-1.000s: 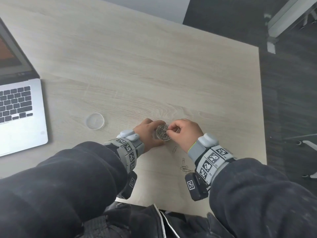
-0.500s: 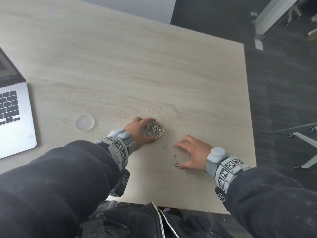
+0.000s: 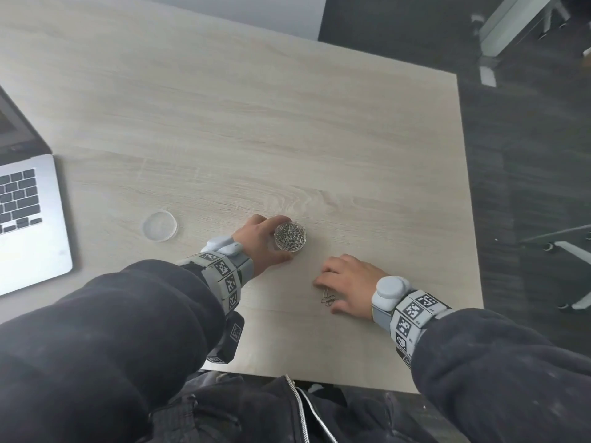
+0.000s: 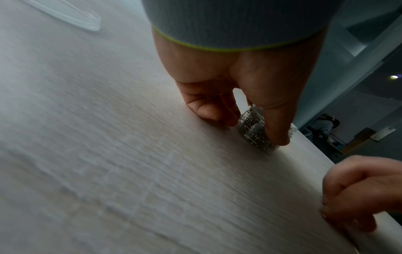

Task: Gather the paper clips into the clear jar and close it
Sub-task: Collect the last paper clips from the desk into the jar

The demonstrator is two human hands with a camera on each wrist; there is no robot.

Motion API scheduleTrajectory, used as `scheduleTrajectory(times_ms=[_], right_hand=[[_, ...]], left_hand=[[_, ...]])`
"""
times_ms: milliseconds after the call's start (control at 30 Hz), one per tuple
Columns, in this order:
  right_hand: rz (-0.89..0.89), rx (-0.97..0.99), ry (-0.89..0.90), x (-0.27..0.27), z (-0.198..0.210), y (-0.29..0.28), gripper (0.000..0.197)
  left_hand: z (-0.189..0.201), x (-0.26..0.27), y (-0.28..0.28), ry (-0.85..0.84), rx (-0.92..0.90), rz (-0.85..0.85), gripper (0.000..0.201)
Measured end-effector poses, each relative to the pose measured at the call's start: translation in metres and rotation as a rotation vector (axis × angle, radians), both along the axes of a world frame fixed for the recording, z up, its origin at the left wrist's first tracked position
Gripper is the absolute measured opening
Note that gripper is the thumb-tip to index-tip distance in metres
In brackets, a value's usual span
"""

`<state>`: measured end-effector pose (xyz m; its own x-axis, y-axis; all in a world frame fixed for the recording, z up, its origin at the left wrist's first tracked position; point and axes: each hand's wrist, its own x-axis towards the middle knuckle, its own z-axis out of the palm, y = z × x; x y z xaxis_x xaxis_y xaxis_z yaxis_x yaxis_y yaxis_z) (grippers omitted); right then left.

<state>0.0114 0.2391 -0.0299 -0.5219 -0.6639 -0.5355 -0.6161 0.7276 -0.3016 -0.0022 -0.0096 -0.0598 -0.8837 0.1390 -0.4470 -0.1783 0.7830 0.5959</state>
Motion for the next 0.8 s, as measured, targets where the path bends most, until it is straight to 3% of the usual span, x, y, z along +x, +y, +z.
scheduleTrajectory(times_ms=[100, 300, 533, 800], right_hand=[[-0.067, -0.056, 0.001, 0.002, -0.006, 0.005, 0.034], [-0.123, -0.091, 0.000, 0.001, -0.006, 0.005, 0.021], [-0.105, 0.017, -0.080, -0.002, -0.004, -0.002, 0.016], [-0.206, 0.045, -0.138, -0.003, 0.005, -0.011, 0.019]], left_hand=[[0.001, 0.000, 0.000, 0.000, 0.006, 0.000, 0.077], [0.000, 0.000, -0.001, -0.001, 0.008, -0.011, 0.076], [-0.001, -0.001, -0.002, 0.004, 0.018, -0.007, 0.074], [-0.002, -0.001, -0.001, 0.027, 0.022, -0.004, 0.071]])
